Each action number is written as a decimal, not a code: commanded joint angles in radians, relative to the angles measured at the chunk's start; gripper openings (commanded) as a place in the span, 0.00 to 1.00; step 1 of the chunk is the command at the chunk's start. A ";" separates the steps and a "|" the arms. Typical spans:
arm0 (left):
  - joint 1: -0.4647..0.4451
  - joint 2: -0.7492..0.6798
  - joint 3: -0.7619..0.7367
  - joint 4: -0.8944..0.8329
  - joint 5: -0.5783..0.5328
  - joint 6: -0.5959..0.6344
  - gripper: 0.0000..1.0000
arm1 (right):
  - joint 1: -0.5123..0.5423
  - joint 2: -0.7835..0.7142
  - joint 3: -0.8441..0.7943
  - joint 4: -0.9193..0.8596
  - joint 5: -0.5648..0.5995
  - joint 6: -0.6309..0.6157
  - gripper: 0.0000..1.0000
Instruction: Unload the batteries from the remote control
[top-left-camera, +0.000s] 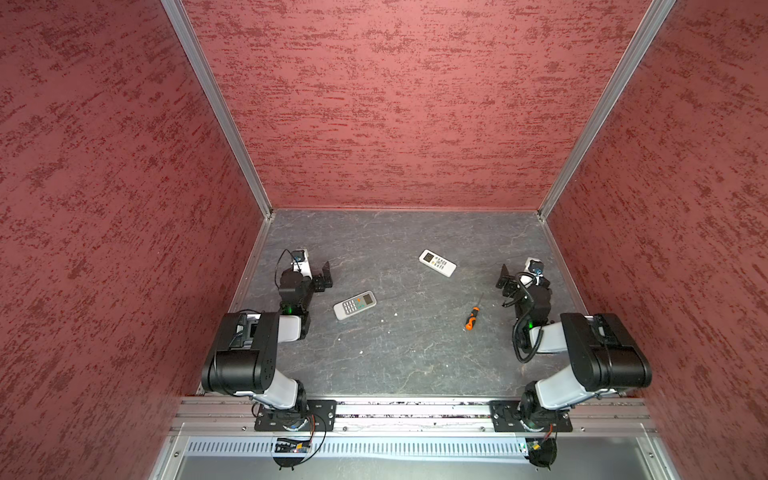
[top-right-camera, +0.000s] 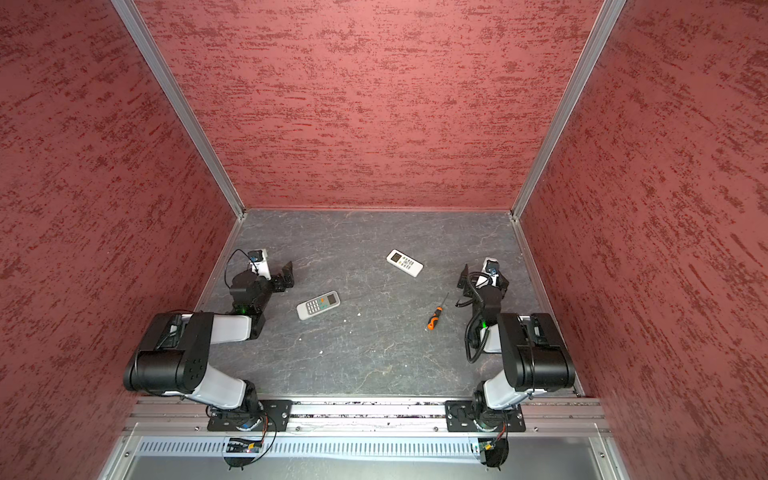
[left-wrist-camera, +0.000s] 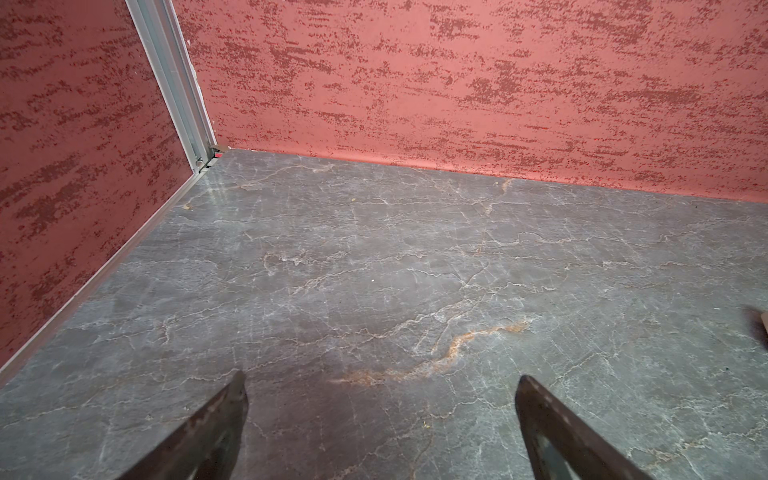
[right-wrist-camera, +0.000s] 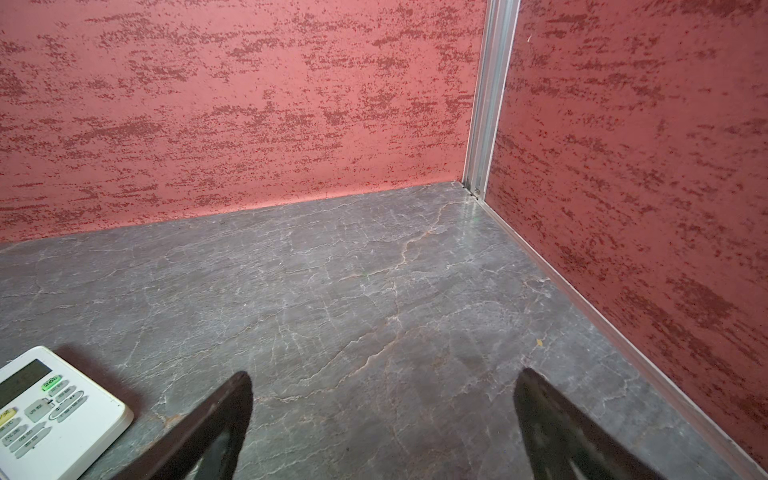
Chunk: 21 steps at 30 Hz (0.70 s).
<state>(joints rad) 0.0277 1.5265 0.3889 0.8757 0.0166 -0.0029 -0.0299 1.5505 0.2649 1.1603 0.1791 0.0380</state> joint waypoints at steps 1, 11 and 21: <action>-0.001 0.009 -0.010 0.017 -0.010 0.003 0.99 | -0.005 0.000 0.010 0.017 -0.018 0.009 0.99; 0.008 -0.271 0.175 -0.607 -0.107 -0.095 1.00 | -0.004 -0.304 -0.078 -0.080 -0.004 0.028 0.99; 0.147 -0.379 0.262 -0.937 0.108 -0.476 0.99 | 0.008 -0.528 0.424 -1.218 -0.122 0.345 0.99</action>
<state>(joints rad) 0.1875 1.1507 0.6689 0.0719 0.0189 -0.3763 -0.0296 0.9943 0.6086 0.3397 0.1532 0.2756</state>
